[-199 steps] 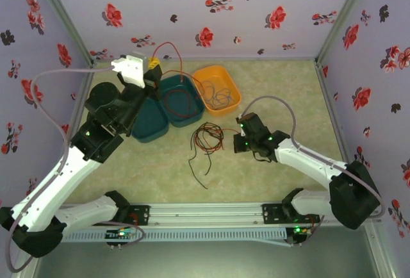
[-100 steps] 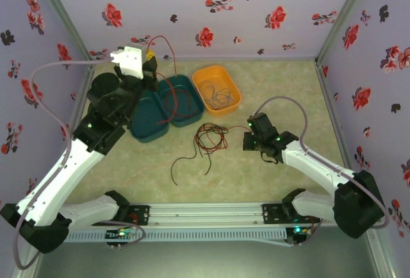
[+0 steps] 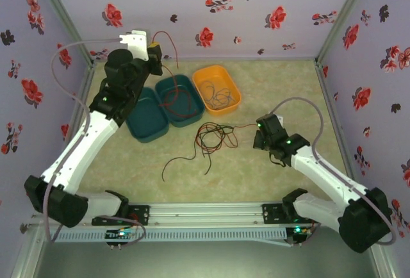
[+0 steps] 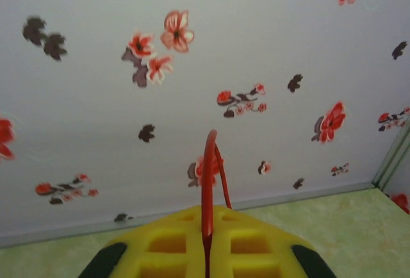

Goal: Untangle the cables

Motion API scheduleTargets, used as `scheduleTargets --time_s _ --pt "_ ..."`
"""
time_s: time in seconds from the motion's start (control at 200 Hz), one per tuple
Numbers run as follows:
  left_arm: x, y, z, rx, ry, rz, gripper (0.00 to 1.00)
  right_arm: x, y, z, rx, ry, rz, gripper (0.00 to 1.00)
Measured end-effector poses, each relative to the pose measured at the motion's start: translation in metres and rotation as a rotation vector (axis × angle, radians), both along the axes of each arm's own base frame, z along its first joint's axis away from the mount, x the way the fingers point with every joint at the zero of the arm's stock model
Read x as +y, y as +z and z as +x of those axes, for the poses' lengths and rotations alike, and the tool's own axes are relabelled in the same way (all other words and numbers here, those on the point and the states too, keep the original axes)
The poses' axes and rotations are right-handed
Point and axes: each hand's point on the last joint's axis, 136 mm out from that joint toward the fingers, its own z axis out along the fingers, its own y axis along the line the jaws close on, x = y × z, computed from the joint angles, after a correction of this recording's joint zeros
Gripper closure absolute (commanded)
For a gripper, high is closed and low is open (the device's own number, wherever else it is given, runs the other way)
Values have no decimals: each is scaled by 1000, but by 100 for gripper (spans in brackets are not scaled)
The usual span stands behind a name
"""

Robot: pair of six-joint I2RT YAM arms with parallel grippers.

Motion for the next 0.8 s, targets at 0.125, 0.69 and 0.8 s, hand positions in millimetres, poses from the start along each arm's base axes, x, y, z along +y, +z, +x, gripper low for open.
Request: scheduleTargets --time_s 0.125,0.69,0.8 --pt "-4 -22 19 54 -12 -18 100 -14 13 -3 -43 -53 -9 100" --pt "-38 -139 85 339 -46 -79 100 -38 25 -10 -72 -140 -69 100" --pt "-41 -152 91 377 -36 -102 100 -41 27 -11 -77 -154 -72 100"
